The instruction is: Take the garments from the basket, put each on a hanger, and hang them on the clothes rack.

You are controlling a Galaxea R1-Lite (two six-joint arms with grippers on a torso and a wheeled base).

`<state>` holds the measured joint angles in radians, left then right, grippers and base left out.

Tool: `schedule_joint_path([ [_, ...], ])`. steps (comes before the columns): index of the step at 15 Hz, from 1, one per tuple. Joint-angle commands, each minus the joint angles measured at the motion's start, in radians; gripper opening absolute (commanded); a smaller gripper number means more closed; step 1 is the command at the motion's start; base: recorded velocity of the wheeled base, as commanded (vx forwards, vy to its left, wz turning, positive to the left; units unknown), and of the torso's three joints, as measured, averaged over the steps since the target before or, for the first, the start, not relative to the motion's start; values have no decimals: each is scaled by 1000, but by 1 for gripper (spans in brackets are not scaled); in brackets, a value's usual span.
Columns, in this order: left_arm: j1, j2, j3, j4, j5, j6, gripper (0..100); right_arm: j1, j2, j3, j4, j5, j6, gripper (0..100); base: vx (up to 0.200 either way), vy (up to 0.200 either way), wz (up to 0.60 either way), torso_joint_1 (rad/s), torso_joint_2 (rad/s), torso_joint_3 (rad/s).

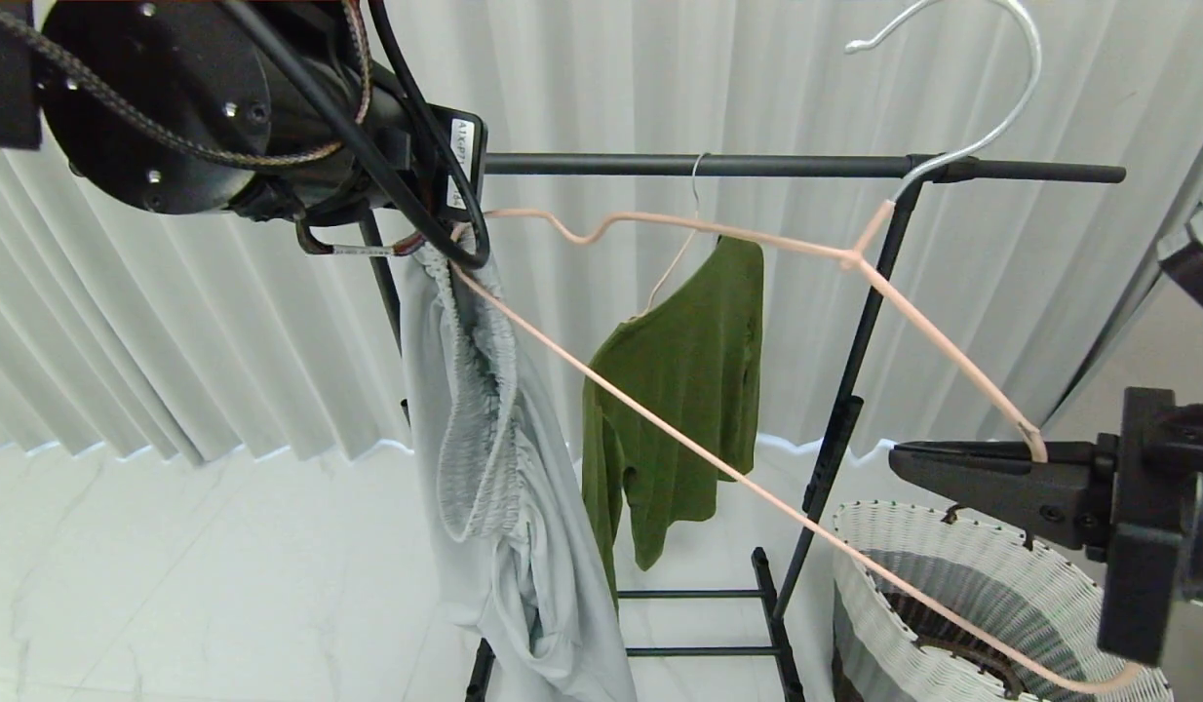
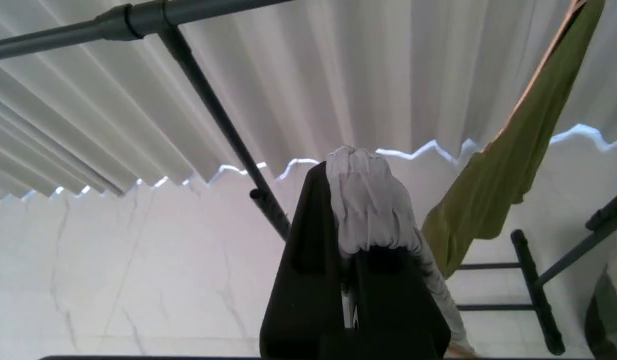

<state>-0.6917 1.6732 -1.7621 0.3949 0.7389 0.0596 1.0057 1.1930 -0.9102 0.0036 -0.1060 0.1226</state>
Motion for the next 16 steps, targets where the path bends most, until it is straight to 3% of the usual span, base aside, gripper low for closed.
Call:
schedule_joint_path([
  [1,-9,-3,1,1,0,0,0,-24,50,-12,-24,2,0,0,0,0,0,0,0,0],
  [9,-45,5,33,1,85,0,0,-45,163,-72,-120,-31,22,0,0,0,0,0,0,0],
  [12,-40,28,13,-1,89,-12,0,45,140,-84,-109,-8,134,0,0,0,0,0,0,0],
  [14,-32,43,-10,-1,89,-12,0,100,103,-81,-97,80,247,0,0,0,0,0,0,0],
  [16,-23,60,-39,-1,88,-12,0,108,99,-76,-90,106,267,0,0,0,0,0,0,0],
])
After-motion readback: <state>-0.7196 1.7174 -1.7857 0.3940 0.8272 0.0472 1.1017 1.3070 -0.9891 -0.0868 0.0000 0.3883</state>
